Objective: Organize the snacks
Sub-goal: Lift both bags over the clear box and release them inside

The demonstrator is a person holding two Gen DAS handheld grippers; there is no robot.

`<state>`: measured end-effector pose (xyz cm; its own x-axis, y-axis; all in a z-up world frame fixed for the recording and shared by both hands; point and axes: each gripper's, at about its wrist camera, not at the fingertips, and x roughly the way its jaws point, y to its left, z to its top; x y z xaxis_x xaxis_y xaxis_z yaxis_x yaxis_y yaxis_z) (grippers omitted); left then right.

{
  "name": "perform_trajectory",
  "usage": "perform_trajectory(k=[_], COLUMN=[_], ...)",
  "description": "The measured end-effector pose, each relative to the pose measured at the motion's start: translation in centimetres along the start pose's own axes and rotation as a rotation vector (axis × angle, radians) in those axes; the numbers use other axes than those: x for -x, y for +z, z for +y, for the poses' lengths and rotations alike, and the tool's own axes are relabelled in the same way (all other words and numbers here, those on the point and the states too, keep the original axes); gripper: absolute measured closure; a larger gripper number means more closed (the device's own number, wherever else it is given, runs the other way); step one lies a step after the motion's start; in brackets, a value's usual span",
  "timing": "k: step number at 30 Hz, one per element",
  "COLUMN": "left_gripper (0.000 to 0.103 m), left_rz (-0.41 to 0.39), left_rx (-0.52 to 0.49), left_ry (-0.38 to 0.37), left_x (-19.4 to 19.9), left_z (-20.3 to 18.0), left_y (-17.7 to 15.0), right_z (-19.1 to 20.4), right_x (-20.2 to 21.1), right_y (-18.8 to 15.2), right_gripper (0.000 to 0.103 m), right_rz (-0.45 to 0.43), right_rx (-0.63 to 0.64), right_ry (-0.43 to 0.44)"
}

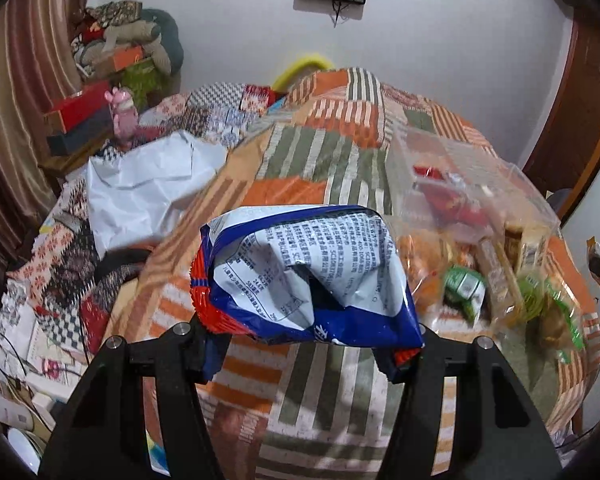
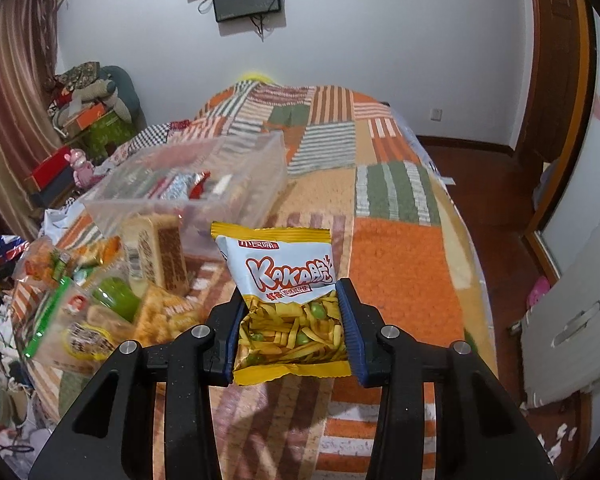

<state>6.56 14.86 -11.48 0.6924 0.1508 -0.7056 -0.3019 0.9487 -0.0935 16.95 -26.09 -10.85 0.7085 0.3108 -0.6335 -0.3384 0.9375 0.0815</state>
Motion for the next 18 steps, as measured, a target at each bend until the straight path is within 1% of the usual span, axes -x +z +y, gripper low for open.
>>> perform_trajectory(k=[6,11,18], left_gripper=[0.044,0.044,0.044], left_rz=[-0.051,-0.057,-0.065], left_rx=[-0.038,-0.059,-0.102], left_ry=[-0.023,-0.056,-0.093], left_x=[1.1,0.7,-0.6], left_z=[-1.3,-2.7,-5.7], left_y=[2.3,3.7,5.4], right_z=[0.9,1.9,3.1], right_x=[0.3,0.3,0.1], right_y=[1.4,2.5,4.3], right_gripper=[0.065,0.065,0.065], right_rz=[-0.041,-0.072,-0.111], right_rx=[0.024,0.045,0.064], right_ry=[0.011,0.026,0.049])
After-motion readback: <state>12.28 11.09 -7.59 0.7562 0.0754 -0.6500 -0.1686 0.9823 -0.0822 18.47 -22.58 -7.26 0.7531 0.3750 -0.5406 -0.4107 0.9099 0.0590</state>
